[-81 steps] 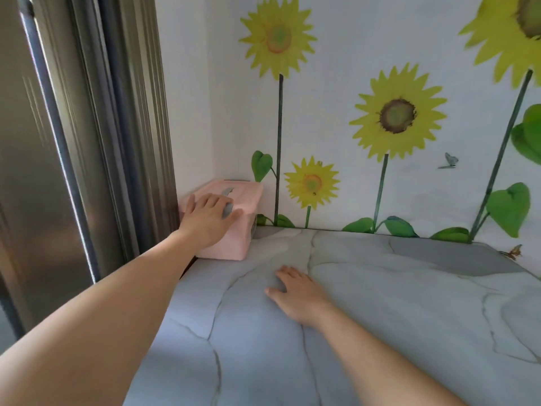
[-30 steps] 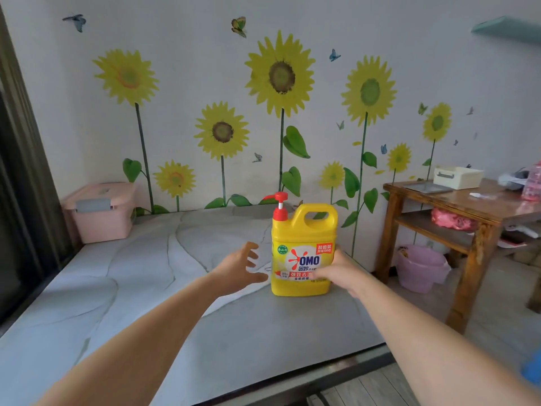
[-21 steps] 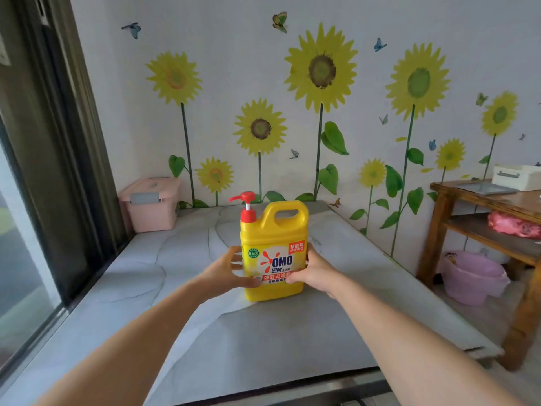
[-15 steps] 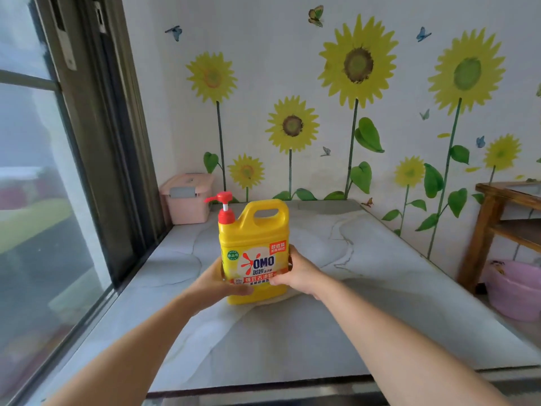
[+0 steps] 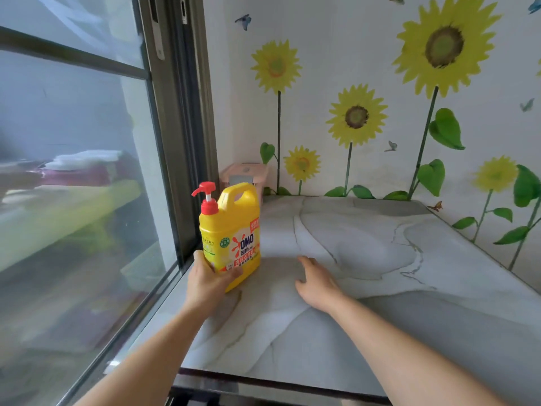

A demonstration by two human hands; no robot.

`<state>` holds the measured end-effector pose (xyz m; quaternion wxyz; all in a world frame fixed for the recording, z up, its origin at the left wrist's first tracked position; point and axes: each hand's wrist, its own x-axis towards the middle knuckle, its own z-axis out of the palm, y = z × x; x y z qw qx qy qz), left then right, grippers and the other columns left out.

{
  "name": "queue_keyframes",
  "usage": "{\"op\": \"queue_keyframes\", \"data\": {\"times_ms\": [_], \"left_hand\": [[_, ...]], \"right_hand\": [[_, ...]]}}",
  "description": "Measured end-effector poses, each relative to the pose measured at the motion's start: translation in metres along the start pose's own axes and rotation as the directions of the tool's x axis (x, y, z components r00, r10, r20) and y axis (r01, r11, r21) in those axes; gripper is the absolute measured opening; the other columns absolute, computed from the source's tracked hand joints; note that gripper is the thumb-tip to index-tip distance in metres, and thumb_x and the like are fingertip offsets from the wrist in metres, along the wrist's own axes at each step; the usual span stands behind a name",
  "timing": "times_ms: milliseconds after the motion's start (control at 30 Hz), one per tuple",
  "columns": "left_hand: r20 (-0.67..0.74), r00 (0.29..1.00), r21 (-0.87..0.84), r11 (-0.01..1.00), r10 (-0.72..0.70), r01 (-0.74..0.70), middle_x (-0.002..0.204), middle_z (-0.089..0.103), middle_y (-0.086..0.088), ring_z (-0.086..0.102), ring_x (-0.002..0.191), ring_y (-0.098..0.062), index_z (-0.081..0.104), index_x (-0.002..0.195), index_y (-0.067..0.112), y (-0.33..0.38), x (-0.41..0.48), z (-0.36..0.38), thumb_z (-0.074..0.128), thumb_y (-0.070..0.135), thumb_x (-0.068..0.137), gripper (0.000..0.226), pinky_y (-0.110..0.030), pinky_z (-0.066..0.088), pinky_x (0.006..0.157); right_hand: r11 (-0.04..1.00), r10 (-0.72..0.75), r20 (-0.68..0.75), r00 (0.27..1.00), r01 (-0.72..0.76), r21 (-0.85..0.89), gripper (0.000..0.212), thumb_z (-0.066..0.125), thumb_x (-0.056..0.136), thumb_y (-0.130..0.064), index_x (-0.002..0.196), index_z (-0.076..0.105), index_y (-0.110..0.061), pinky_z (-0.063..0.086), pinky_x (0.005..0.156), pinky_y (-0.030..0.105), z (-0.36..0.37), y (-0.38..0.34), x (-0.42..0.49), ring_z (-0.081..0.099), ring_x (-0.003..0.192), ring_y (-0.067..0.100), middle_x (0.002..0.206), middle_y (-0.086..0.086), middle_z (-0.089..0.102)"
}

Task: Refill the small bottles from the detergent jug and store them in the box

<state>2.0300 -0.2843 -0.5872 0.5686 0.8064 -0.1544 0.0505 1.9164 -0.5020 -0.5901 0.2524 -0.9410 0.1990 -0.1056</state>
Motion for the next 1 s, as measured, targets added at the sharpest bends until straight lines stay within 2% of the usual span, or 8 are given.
{"op": "queue_keyframes", "data": {"times_ms": [100,233,333,533,700,833,1000], "left_hand": [[-0.131,0.991,-0.024,0.999,-0.026,0.023,0.095,0.05,0.001,0.053,0.087,-0.022,0.037,0.102,0.011,-0.003,0.012,0.012,0.091,0.029,0.067,0.067,-0.034,0.042,0.071],[-0.21,0.976,-0.067,0.997,-0.058,0.045,0.088,0.048,0.002,0.05,0.084,-0.026,0.031,0.102,0.008,-0.004,0.041,0.032,0.085,0.028,0.075,0.063,-0.033,0.038,0.07],[-0.212,0.976,-0.065,0.997,-0.055,0.042,0.088,0.048,0.005,0.049,0.083,-0.022,0.031,0.104,0.009,-0.005,0.067,0.044,0.082,0.027,0.079,0.06,-0.032,0.036,0.067],[-0.207,0.977,-0.056,0.998,-0.05,0.039,0.111,0.056,-0.005,0.052,0.09,-0.024,0.031,0.108,0.014,-0.02,0.157,0.087,0.082,0.027,0.078,0.06,-0.034,0.041,0.076],[-0.251,0.966,-0.078,0.996,-0.056,0.038,0.107,0.058,-0.005,0.057,0.091,-0.025,0.033,0.106,0.012,-0.028,0.223,0.122,0.084,0.028,0.077,0.061,-0.034,0.044,0.075],[-0.313,0.948,-0.082,0.996,-0.052,0.028,0.106,0.055,-0.006,0.055,0.092,-0.026,0.031,0.105,0.01,-0.033,0.247,0.138,0.084,0.024,0.077,0.062,-0.034,0.043,0.076],[-0.311,0.949,-0.041,0.998,-0.049,0.038,0.112,0.052,-0.009,0.054,0.099,-0.028,0.033,0.107,0.011,-0.038,0.25,0.135,0.087,0.03,0.071,0.068,-0.037,0.044,0.078]], "right_hand": [[0.999,-0.014,0.014,1.0,0.014,-0.035,0.061,0.054,0.095,-0.018,0.152,0.035,-0.009,0.03,0.111,0.028,0.003,0.0,0.021,0.04,0.139,0.027,0.152,0.011,0.041],[0.992,-0.035,0.008,0.999,0.036,-0.123,0.057,0.049,0.098,-0.024,0.151,0.036,-0.01,0.027,0.113,0.029,0.011,0.011,0.059,0.037,0.14,0.027,0.154,0.01,0.039],[0.983,-0.057,-0.028,0.998,0.052,-0.175,0.056,0.046,0.099,-0.03,0.151,0.037,-0.009,0.023,0.116,0.028,0.021,0.016,0.088,0.033,0.143,0.025,0.156,0.009,0.036],[0.966,-0.09,-0.01,0.996,0.085,-0.246,0.056,0.037,0.102,-0.038,0.151,0.034,-0.012,0.015,0.12,0.034,0.037,0.029,0.18,0.023,0.148,0.026,0.159,0.012,0.029],[0.955,-0.064,-0.058,0.996,0.045,-0.295,0.056,0.035,0.099,-0.041,0.147,0.038,-0.012,0.021,0.118,0.04,0.044,0.043,0.244,0.03,0.141,0.03,0.15,0.014,0.039],[0.96,-0.037,-0.02,0.999,0.03,-0.28,0.063,0.033,0.101,-0.047,0.154,0.03,-0.014,0.016,0.121,0.041,0.042,0.047,0.27,0.021,0.148,0.03,0.16,0.015,0.027],[0.969,-0.039,0.015,0.999,0.041,-0.243,0.064,0.03,0.102,-0.047,0.156,0.026,-0.014,0.01,0.123,0.039,0.036,0.044,0.271,0.014,0.151,0.028,0.164,0.014,0.018]]}}
